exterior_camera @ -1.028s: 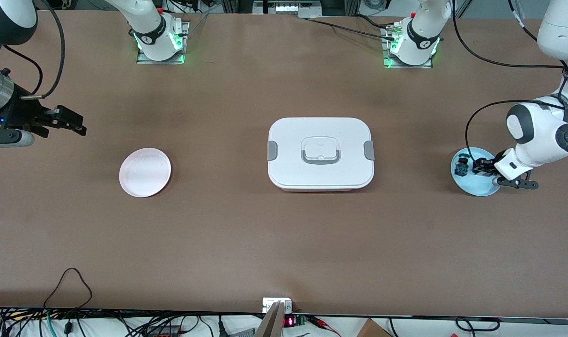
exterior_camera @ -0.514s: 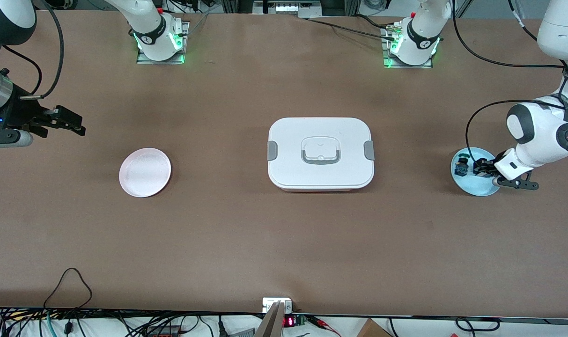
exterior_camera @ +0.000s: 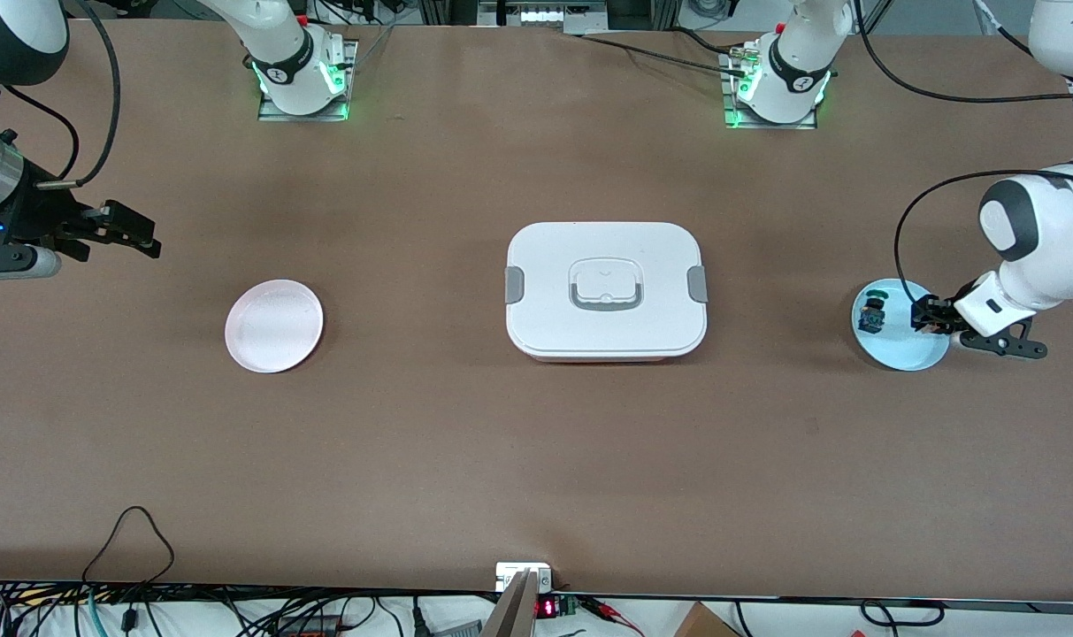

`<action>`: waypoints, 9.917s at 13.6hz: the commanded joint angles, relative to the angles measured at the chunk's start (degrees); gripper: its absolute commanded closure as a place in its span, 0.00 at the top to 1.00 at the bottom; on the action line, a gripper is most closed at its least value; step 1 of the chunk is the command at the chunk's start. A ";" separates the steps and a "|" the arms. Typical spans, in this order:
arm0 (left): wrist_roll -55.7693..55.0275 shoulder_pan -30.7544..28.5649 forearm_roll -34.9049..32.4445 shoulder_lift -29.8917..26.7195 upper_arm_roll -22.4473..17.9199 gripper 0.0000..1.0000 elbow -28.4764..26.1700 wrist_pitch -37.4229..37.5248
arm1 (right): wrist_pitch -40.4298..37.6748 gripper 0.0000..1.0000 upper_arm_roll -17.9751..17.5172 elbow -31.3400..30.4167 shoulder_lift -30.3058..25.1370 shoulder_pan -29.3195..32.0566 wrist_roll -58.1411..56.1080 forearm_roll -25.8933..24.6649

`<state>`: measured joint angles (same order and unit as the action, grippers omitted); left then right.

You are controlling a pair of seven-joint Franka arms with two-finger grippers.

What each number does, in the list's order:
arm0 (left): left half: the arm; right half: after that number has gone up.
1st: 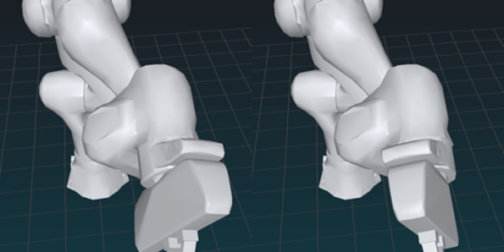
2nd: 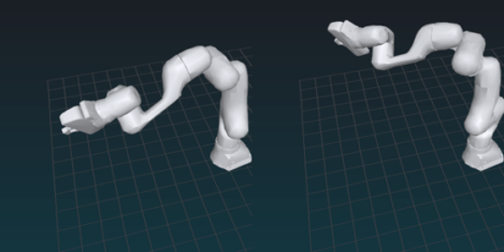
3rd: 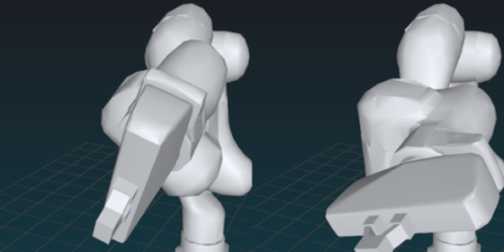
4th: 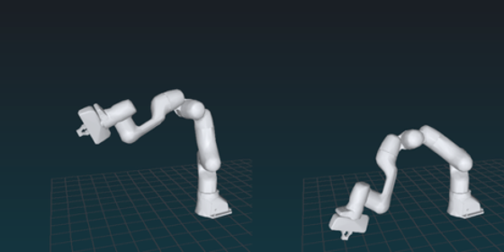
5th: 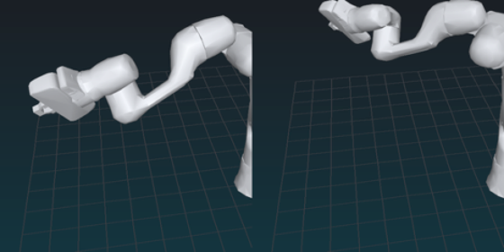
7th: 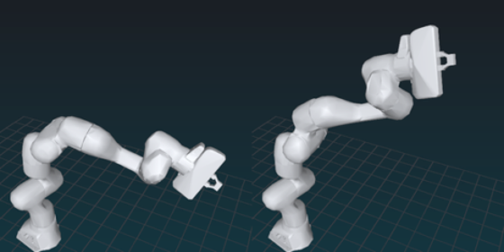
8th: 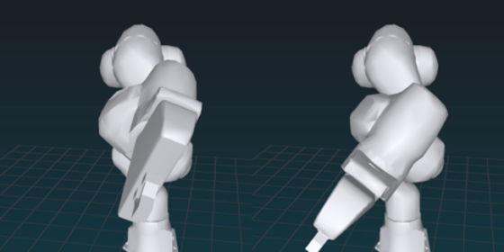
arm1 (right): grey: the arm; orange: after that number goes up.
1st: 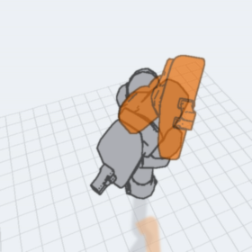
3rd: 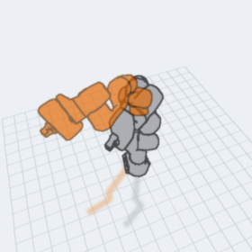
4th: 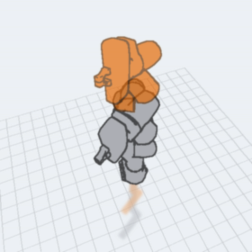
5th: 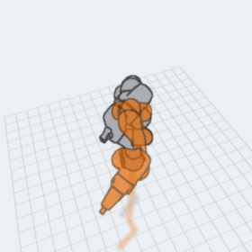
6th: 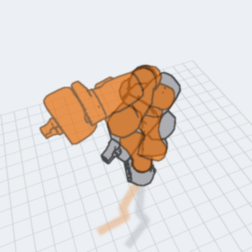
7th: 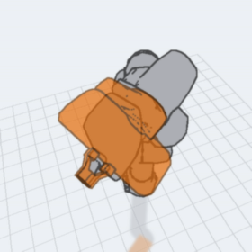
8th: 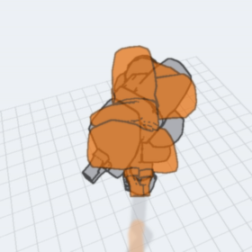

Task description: Transfer orange switch to right arm and place

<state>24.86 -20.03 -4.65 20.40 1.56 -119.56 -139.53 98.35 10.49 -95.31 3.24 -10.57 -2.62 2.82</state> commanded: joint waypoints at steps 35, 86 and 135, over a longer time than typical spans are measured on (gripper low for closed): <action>29.18 1.13 34.86 -6.43 4.33 0.00 22.70 51.97 | 2.20 1.00 -0.56 0.56 0.18 0.47 -0.37 -1.50; 98.01 32.33 104.84 2.80 7.75 0.00 14.62 38.10 | -24.09 1.00 -1.08 -27.10 12.75 8.49 -48.51 80.28; 99.59 33.48 107.66 2.36 7.84 0.35 12.69 36.61 | 31.90 0.00 -0.73 -13.06 12.84 -35.48 -28.76 118.99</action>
<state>122.15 12.80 100.99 23.78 9.76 -105.23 -102.67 129.95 9.01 -109.79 15.70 -46.48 -32.10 121.11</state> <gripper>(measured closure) 0.278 0.665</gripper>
